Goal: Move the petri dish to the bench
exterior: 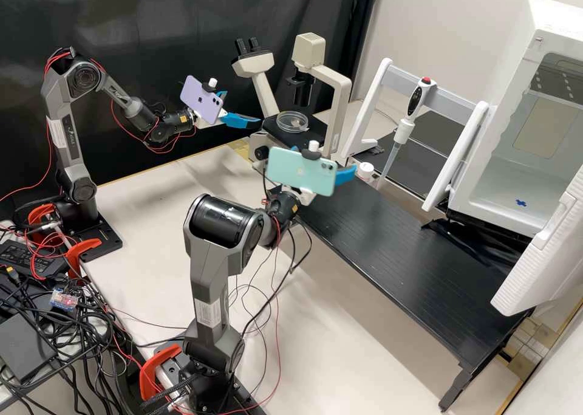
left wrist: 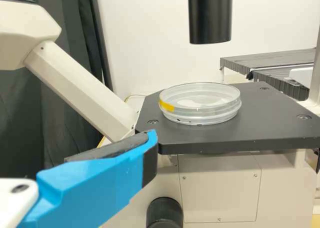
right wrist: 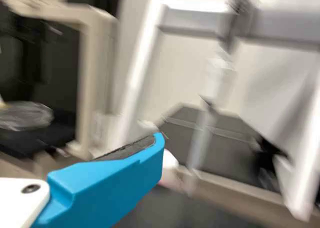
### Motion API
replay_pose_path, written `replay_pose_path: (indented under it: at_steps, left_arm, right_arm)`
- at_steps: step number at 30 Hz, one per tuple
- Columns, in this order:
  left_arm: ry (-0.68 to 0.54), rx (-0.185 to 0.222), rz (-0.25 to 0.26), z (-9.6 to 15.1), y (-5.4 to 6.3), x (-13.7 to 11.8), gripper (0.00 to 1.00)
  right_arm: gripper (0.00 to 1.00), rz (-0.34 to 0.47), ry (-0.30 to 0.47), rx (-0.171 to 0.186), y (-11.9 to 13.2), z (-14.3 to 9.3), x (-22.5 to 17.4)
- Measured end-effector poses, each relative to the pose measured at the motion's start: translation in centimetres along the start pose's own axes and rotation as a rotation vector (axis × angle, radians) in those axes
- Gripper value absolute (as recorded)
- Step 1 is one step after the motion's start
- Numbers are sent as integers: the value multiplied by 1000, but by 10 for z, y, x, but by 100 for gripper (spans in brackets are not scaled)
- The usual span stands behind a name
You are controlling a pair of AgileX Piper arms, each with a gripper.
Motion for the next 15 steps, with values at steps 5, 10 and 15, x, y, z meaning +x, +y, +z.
replay_pose_path:
  at_steps: [5, 10, 15]
  left_arm:
    - [0, 0, 0, 0, 0, 0, 100]
    - [0, 0, 0, 0, 0, 0, 100]
    - [0, 0, 0, 0, 0, 0, 100]
  right_arm:
    - [100, -10, 78, -40, -16, -35, 24]
    - [100, -94, 109, -83, -39, -58, 52]
    - [100, -140, 109, -105, -51, -75, 82]
